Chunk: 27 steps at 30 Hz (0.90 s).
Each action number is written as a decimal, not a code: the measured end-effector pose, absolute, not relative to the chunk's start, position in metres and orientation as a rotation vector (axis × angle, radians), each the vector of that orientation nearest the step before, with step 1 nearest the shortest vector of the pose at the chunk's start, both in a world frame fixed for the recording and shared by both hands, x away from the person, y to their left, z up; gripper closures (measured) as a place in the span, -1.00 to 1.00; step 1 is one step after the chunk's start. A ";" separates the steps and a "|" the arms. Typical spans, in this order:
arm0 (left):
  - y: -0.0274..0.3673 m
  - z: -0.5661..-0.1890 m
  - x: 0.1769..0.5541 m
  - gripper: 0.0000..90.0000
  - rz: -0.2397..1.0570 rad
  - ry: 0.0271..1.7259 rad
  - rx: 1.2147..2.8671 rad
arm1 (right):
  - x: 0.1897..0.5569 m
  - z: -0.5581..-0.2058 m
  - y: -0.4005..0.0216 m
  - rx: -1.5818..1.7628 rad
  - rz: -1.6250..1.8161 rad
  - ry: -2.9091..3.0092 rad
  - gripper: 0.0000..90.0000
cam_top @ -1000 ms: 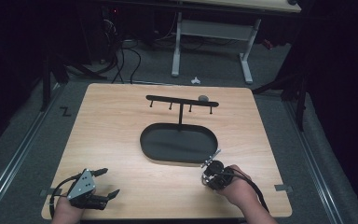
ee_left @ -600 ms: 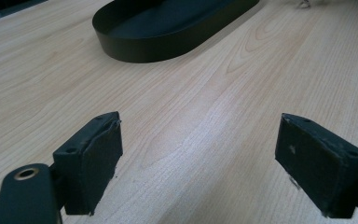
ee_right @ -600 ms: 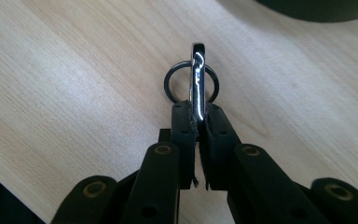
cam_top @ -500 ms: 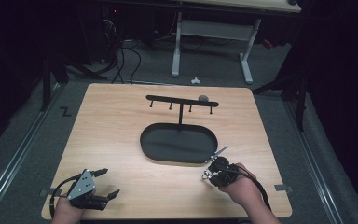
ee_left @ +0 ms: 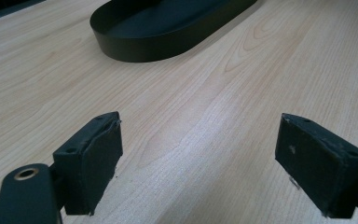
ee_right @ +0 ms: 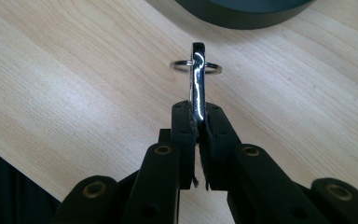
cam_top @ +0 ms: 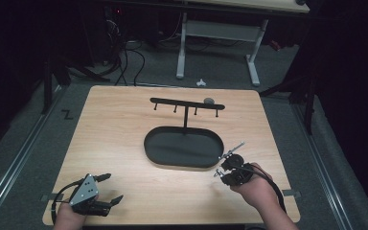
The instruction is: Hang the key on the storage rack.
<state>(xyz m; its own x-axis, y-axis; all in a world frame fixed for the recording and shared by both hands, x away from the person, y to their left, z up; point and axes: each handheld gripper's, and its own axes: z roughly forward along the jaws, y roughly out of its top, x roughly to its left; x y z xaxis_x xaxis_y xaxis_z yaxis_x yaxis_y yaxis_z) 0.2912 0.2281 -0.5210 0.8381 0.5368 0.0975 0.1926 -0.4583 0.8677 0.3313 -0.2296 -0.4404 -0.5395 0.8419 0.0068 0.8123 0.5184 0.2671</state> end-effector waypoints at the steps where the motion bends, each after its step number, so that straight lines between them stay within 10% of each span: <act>1: 0.228 -0.521 0.291 -0.66 0.447 0.535 2.042 | 0.332 -0.439 -0.230 1.443 0.357 2.624 0.88; 27: 0.228 -0.520 0.292 -0.66 0.460 0.530 2.032 | 0.340 -0.408 -0.247 1.562 0.387 2.547 0.88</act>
